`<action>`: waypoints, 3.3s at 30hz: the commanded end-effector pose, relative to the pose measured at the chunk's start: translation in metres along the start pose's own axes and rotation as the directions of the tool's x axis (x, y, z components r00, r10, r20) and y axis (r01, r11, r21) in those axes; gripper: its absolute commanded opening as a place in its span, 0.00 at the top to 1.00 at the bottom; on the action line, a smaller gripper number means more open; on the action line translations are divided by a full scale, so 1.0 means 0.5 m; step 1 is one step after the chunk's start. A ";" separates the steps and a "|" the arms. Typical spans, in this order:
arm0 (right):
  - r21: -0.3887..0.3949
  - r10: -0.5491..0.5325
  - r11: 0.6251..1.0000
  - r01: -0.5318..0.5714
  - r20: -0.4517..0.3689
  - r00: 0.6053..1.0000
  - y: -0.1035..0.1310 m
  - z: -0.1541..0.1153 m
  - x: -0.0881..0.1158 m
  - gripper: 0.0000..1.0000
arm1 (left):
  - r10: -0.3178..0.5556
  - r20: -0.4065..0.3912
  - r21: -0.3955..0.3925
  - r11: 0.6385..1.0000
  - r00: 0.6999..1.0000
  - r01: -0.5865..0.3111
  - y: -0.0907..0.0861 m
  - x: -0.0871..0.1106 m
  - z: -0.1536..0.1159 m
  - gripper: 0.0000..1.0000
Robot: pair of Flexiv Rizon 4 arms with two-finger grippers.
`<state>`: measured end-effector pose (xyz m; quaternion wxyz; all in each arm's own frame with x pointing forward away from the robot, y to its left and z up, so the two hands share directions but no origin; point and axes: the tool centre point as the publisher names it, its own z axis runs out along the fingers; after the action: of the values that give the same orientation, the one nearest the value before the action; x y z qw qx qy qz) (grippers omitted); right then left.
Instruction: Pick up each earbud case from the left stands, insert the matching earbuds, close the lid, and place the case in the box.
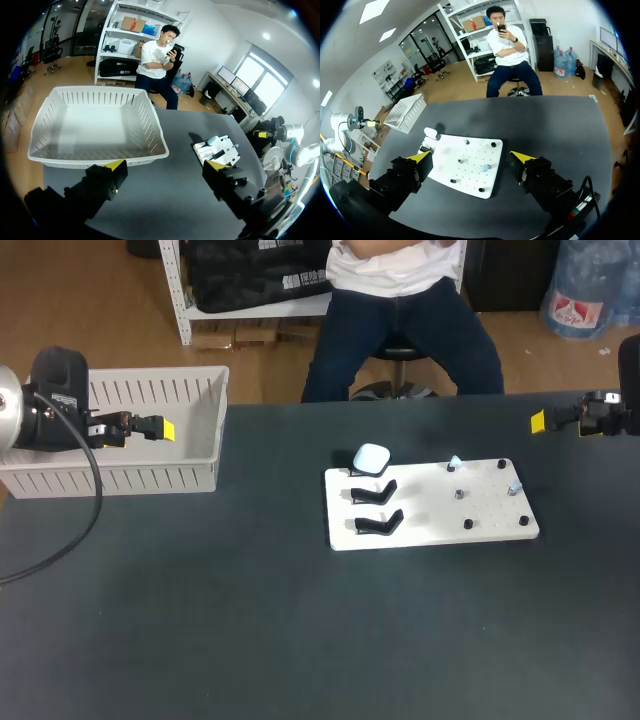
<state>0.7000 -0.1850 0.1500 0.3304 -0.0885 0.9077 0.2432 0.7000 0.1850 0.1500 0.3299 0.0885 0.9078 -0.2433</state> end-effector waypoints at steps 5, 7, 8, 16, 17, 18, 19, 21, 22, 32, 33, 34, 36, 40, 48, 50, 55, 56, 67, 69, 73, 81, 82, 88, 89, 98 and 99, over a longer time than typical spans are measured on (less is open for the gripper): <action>0.000 0.000 1.000 0.000 0.000 1.000 0.000 0.000 0.000 0.00 | 0.000 0.000 0.000 1.000 1.000 0.000 0.000 0.000 0.000 0.00; 0.000 0.000 1.000 0.000 0.000 1.000 0.000 0.000 0.000 0.00 | 0.000 0.000 0.000 1.000 1.000 0.000 0.000 0.000 0.000 0.00; 0.000 0.000 1.000 0.000 0.000 1.000 0.000 0.000 0.000 0.00 | 0.000 0.000 0.000 1.000 1.000 0.000 0.000 0.000 0.000 0.00; 0.000 0.000 1.000 0.000 0.000 1.000 0.000 0.000 0.000 0.00 | 0.000 0.000 0.000 1.000 1.000 0.000 0.000 0.000 0.000 0.00; 0.000 0.000 1.000 0.000 0.000 1.000 0.000 0.000 0.000 0.00 | 0.000 0.000 0.000 1.000 1.000 0.000 0.000 0.000 0.000 0.00; 0.000 0.000 1.000 0.000 0.000 1.000 0.000 0.000 0.000 0.00 | 0.000 0.000 0.000 1.000 1.000 0.000 0.000 0.000 0.000 0.00; 0.000 0.000 1.000 0.000 0.000 1.000 0.000 0.000 0.000 0.00 | 0.000 0.000 0.000 1.000 1.000 0.000 0.000 0.000 0.000 0.00; 0.000 0.000 1.000 0.000 0.000 1.000 0.000 0.000 0.000 0.00 | 0.000 0.000 0.000 1.000 1.000 0.000 0.000 0.000 0.000 0.00; 0.000 0.000 1.000 0.000 0.000 1.000 0.000 0.000 0.000 0.00 | 0.036 0.023 0.002 0.999 0.999 -0.036 0.000 -0.008 -0.002 0.00; 0.000 0.000 1.000 0.000 0.000 1.000 0.000 0.000 0.000 0.00 | 0.521 0.227 0.245 0.787 0.823 -0.566 -0.009 -0.041 -0.030 0.00; 0.000 0.000 1.000 0.000 0.000 1.000 0.000 0.000 0.000 0.00 | 0.580 0.253 0.239 0.739 0.775 -0.630 -0.011 -0.041 -0.029 0.00; 0.000 0.000 1.000 0.000 0.000 1.000 0.000 0.000 0.000 0.00 | 0.608 0.264 0.279 0.696 0.749 -0.662 -0.012 -0.043 -0.029 0.00; 0.000 0.000 1.000 0.000 0.000 1.000 0.000 0.000 0.000 0.00 | 0.662 0.306 0.311 0.610 0.684 -0.729 -0.018 -0.051 -0.029 0.00; 0.000 0.000 1.000 0.000 0.000 1.000 0.000 0.000 0.000 0.00 | 0.755 0.360 0.352 0.434 0.548 -0.829 -0.050 -0.046 -0.035 0.00; 0.000 0.000 1.000 0.000 0.000 1.000 0.000 0.000 0.000 0.00 | 0.808 0.394 0.404 0.276 0.438 -0.872 -0.081 -0.020 -0.031 0.00; 0.000 0.000 1.000 0.000 0.000 1.000 0.000 0.000 0.000 0.00 | 0.823 0.407 0.404 0.228 0.397 -0.886 -0.085 -0.014 -0.030 0.00; 0.000 0.000 1.000 0.000 0.000 1.000 0.000 0.000 0.000 0.00 | 0.836 0.392 0.406 0.218 0.385 -0.888 -0.088 -0.020 -0.026 0.00; 0.000 0.000 1.000 0.000 0.000 1.000 0.000 0.000 0.000 0.00 | 0.837 0.381 0.401 0.232 0.392 -0.886 -0.087 -0.022 -0.025 0.00; 0.000 0.000 1.000 0.000 0.000 1.000 0.000 0.000 0.000 0.00 | 0.847 0.289 0.359 0.335 0.445 -0.871 -0.087 -0.035 -0.015 0.00; 0.000 0.000 1.000 0.000 0.000 1.000 0.000 0.000 0.000 0.00 | 0.847 0.289 0.359 0.335 0.445 -0.871 -0.087 -0.035 -0.015 0.00; 0.000 0.000 1.000 0.000 0.000 1.000 0.000 0.000 0.000 0.00 | 0.847 0.289 0.359 0.335 0.445 -0.871 -0.087 -0.035 -0.015 0.00; 0.000 0.000 1.000 0.000 0.000 1.000 0.000 0.000 0.000 0.00 | 0.843 0.258 0.363 0.367 0.471 -0.856 -0.105 -0.022 0.025 0.00; 0.000 0.000 1.000 0.000 0.000 1.000 0.000 0.000 0.000 0.00 | 0.849 0.247 0.364 0.366 0.468 -0.856 -0.112 -0.020 0.035 0.00; 0.000 0.000 1.000 0.000 0.000 1.000 0.000 0.000 0.000 0.00 | 0.827 0.253 0.358 0.403 0.503 -0.842 -0.139 -0.009 0.094 0.00; 0.000 0.000 1.000 0.000 0.000 1.000 0.000 0.000 0.000 0.00 | 0.821 0.259 0.356 0.408 0.508 -0.841 -0.142 -0.007 0.108 0.00; 0.000 0.000 1.000 0.000 0.000 1.000 0.000 0.000 0.000 0.00 | 0.807 0.293 0.382 0.392 0.512 -0.837 -0.192 0.001 0.186 0.00; 0.000 0.000 1.000 0.000 0.000 1.000 0.000 0.000 0.000 0.00 | 0.800 0.298 0.395 0.393 0.520 -0.830 -0.197 0.001 0.195 0.00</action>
<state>0.7000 -0.1851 0.1500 0.3304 -0.0885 0.9077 0.2432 0.7093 0.0681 0.1351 0.3986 0.5934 0.6464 -0.2667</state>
